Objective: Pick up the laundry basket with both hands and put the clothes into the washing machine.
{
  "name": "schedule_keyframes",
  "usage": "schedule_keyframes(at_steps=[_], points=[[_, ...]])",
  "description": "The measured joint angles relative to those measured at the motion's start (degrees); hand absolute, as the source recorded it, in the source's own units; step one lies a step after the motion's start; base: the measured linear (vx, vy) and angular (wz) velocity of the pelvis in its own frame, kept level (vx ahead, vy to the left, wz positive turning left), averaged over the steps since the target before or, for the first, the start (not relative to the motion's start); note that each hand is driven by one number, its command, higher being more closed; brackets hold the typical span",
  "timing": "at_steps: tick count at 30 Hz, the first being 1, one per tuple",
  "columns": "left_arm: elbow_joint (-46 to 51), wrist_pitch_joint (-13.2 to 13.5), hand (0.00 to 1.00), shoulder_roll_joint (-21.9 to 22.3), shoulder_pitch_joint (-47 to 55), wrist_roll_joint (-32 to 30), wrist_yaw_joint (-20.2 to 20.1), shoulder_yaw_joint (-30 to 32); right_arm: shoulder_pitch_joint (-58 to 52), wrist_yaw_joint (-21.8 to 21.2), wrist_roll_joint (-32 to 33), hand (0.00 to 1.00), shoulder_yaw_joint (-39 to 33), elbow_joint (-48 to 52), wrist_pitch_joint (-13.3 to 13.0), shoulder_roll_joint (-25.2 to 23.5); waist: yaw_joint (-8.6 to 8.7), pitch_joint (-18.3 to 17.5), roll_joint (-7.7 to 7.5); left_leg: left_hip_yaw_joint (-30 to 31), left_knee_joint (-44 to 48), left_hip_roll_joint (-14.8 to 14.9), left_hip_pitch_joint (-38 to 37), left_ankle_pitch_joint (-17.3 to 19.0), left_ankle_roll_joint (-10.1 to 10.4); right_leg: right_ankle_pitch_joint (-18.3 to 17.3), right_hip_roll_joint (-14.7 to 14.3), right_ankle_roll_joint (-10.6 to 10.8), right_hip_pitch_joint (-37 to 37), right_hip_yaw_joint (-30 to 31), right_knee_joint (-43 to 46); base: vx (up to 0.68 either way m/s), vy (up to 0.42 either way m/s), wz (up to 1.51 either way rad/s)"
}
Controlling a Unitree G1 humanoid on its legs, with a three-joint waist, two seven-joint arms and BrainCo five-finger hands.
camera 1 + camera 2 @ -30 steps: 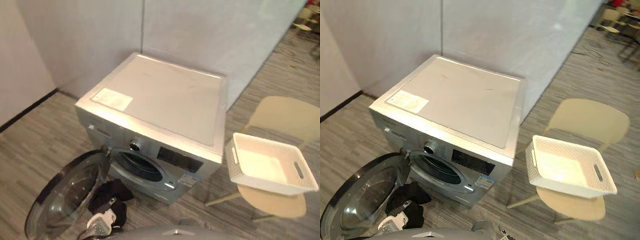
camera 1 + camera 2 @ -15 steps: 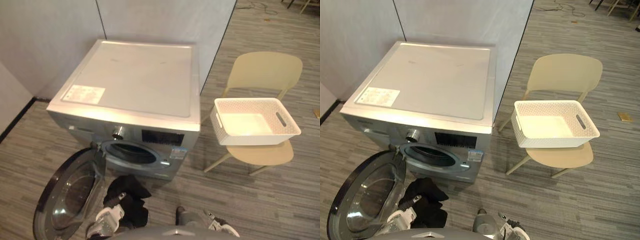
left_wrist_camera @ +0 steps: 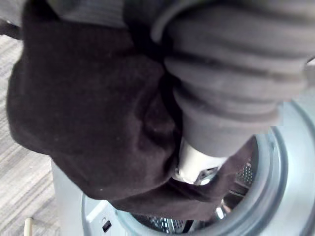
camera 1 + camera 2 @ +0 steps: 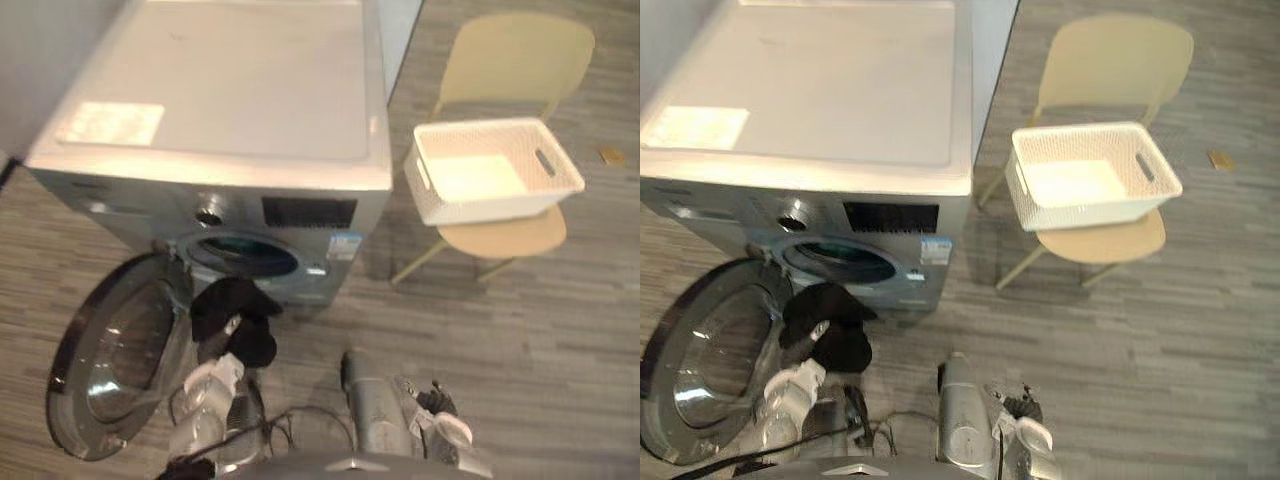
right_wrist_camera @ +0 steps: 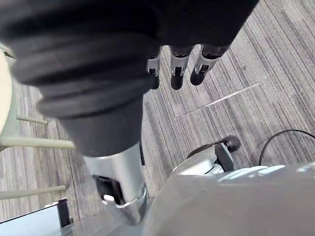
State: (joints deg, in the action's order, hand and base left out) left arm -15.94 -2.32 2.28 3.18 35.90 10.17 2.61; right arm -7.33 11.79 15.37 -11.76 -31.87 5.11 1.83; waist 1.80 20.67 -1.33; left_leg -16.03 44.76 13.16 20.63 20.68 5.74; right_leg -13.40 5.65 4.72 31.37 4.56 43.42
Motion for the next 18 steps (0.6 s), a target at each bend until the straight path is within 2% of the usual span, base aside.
schedule_keyframes(at_steps=[5,8,12,18], points=[[0.0,0.7,1.00,-1.8,-10.5,0.1,3.0,-0.4,2.5,1.3,0.1,0.00,2.4,5.8,-0.7,1.0,0.39,5.1,0.28,0.3,6.3,2.7,8.6,0.9,-0.2,1.5,-1.4,-0.9,8.6,-0.1,3.9,-0.13,-0.007,-0.23],[0.0,1.0,1.00,-4.5,-15.8,0.5,4.9,0.2,3.1,1.4,0.6,0.00,2.8,8.8,-1.6,0.9,0.38,6.2,0.23,0.8,10.7,4.7,14.5,2.0,-0.2,1.3,-2.6,-1.2,14.6,-0.2,7.6,-0.08,-0.048,-0.21],[-1.0,1.1,1.00,-10.2,-26.4,1.2,8.1,3.0,3.5,1.8,1.6,0.00,2.7,11.7,-2.9,1.0,0.59,9.0,-0.17,2.6,16.7,6.6,22.5,3.3,0.0,0.7,-4.0,-1.7,22.5,-0.5,12.7,-0.06,-0.063,-0.10],[-5.4,1.3,1.00,-20.5,-40.3,4.5,10.0,5.9,3.4,3.7,4.7,0.00,2.5,12.0,-3.9,0.8,2.01,10.1,-0.30,3.6,21.4,8.5,31.8,3.6,-0.1,0.8,-5.3,-1.8,31.5,-0.6,15.9,-0.04,-0.023,-0.13]])
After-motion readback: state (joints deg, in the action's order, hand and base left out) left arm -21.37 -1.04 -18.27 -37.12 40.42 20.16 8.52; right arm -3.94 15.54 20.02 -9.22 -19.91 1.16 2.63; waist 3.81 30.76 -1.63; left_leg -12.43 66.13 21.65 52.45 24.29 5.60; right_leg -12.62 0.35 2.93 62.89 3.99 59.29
